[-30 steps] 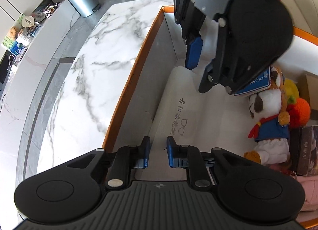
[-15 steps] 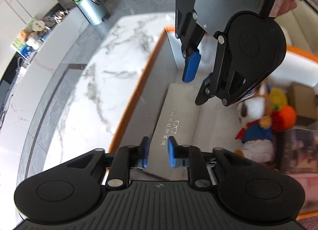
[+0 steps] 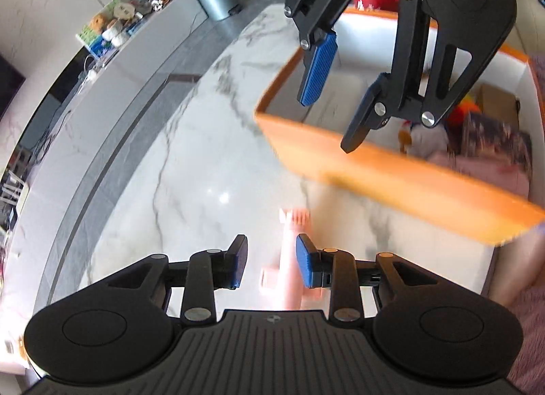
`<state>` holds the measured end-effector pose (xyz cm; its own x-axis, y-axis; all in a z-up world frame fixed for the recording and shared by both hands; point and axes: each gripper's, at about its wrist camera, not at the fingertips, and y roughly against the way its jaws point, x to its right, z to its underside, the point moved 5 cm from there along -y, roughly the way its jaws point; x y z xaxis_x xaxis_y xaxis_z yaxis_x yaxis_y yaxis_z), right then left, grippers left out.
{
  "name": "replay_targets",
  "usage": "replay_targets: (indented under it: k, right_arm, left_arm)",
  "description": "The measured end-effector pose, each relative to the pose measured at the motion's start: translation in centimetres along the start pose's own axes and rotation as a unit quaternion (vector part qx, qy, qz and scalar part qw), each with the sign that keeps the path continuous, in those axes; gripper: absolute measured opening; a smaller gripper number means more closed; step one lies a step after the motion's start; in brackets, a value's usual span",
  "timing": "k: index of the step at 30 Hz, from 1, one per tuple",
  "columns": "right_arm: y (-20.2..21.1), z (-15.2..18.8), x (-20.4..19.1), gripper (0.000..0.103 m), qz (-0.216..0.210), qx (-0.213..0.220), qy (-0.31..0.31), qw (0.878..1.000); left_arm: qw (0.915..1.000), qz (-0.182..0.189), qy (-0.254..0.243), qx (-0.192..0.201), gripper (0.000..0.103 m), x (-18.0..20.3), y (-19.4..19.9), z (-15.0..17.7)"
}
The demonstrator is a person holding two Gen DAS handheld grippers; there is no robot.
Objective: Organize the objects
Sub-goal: 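Move both grippers to the pink selfie stick and grasp it with left gripper, then lift the pink selfie stick and carry it over the box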
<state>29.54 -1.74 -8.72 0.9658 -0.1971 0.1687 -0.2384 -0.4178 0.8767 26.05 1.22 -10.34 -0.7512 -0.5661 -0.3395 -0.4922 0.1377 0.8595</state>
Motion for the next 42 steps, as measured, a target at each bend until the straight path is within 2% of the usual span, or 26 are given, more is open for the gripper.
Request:
replay_targets:
  k: [6,8,11,15,18,21,24,28,33,38,42]
  right_arm:
    - [-3.3,-2.5,-4.4,0.04,-0.026,-0.033,0.071,0.997]
    - [-4.9,-2.7,-5.3,0.034,-0.034,-0.05,0.077,0.995]
    - [-7.0,-3.0,-6.6,0.031,-0.04,-0.069,0.067,0.995]
    - [-9.5,-3.4,-5.9,0.03,-0.05,-0.091,-0.014,0.995]
    - [-10.6,-3.5,-6.5,0.03,-0.061,-0.088,-0.08,0.991]
    - [-12.1,-3.7,-6.7,0.031,-0.038,-0.092,-0.122,0.987]
    - [-13.7,-3.4,-6.5,0.031,-0.023,-0.106,-0.167,0.98]
    - [-14.6,-2.9,-5.8,0.031,-0.032,-0.104,-0.235,0.966]
    - [-15.2,-2.7,-5.7,0.031,-0.035,-0.097,-0.274,0.956]
    - [-15.5,-3.1,-5.4,0.034,-0.023,-0.076,-0.29,0.954]
    - [-15.4,-3.0,-5.4,0.03,-0.024,-0.074,-0.296,0.952]
  left_arm:
    - [0.9998,-0.008,0.015,-0.008,0.037,1.5,1.1,5.4]
    - [0.9997,-0.012,0.016,-0.014,0.037,2.0,0.6,6.5]
    - [0.9995,-0.021,0.006,-0.022,0.038,2.4,-0.5,7.9]
    - [0.9989,-0.035,0.01,-0.029,0.038,2.3,-1.8,8.8]
    - [0.9989,-0.032,0.018,-0.03,0.038,2.2,-2.6,9.4]
    - [0.9988,-0.032,0.019,-0.032,0.038,2.4,-3.2,9.8]
    - [0.9989,-0.035,0.017,-0.027,0.035,2.7,-3.2,10.1]
    - [0.9991,-0.031,0.022,-0.02,0.034,2.7,-3.0,10.4]
    - [0.9993,-0.023,0.021,-0.021,0.033,2.9,-2.5,10.7]
    - [0.9992,-0.02,0.026,-0.023,0.032,3.0,-2.2,10.8]
    - [0.999,-0.011,0.034,-0.026,0.032,3.2,-1.7,10.8]
